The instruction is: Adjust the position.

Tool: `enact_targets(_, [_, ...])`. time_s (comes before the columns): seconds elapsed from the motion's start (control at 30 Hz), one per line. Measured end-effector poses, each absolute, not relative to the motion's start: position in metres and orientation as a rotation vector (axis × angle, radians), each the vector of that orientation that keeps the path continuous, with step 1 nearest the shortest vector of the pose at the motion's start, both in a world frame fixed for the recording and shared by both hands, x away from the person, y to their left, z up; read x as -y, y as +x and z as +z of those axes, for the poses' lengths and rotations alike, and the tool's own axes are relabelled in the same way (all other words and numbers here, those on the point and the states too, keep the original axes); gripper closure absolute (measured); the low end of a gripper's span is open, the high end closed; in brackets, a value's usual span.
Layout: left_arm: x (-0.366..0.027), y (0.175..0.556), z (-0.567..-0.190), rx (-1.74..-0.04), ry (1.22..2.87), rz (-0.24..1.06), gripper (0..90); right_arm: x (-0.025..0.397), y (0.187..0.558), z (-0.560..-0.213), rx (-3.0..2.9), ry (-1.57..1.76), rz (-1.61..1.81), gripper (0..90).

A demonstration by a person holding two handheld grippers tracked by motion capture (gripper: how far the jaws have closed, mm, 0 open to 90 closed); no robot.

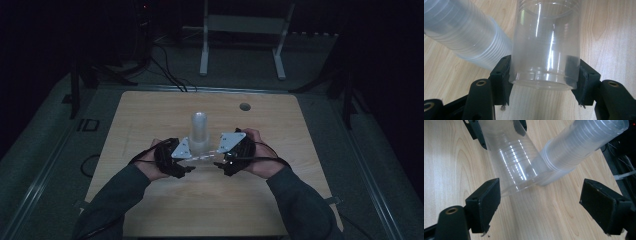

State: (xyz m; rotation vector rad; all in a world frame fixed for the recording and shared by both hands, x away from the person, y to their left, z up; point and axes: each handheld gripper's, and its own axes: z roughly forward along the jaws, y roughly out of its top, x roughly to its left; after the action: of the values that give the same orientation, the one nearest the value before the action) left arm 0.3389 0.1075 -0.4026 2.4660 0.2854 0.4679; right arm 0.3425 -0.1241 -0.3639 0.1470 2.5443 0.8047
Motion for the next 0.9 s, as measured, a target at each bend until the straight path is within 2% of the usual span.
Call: enact_targets(0.9, [-0.128, 0.342, -0.399, -0.392, 2.324, 0.465, 41.0, 0.139, 0.344, -0.367, -2.552, 0.232, 0.932, 16.4])
